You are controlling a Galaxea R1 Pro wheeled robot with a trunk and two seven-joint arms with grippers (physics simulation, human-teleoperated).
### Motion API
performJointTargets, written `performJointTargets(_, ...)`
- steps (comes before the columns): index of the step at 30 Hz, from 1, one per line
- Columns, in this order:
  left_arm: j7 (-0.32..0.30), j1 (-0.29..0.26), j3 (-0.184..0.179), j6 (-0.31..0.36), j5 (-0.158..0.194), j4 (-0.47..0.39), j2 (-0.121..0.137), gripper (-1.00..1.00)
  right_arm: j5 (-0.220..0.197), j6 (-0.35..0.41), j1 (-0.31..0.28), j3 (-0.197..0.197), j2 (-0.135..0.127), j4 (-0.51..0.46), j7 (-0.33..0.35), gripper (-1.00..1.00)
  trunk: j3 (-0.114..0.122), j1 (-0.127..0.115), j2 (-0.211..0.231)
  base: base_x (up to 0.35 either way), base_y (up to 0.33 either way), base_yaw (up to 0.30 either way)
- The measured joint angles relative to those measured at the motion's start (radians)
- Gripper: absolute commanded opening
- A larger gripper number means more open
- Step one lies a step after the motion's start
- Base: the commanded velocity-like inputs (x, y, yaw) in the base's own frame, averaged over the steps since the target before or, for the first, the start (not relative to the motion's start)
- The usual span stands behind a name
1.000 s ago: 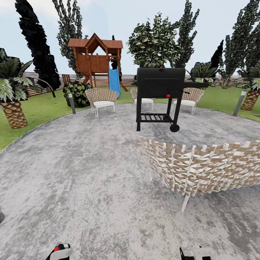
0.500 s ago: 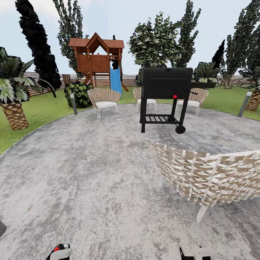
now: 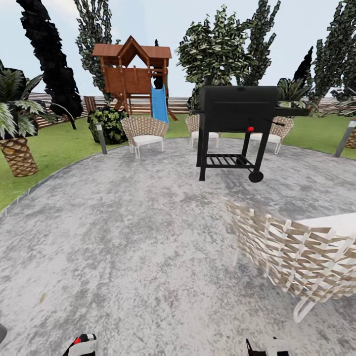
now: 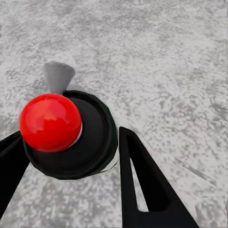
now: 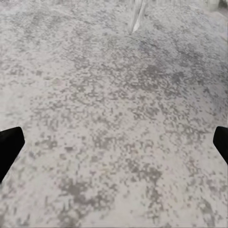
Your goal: Pick up the pesticide atomizer in the garden and spray insectifuge to fully cover both potted plants in the garden.
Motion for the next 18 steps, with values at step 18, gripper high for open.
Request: performJointTargets(18, -0.001, 0.0, 0.0, 0.0, -0.002, 0.0, -0.006, -1.0, -0.001, 0.0, 0.0, -0.001, -0.002, 0.0, -0.003, 1.0, 0.0, 0.0, 0.0, 0.257, 0.244, 0.0)
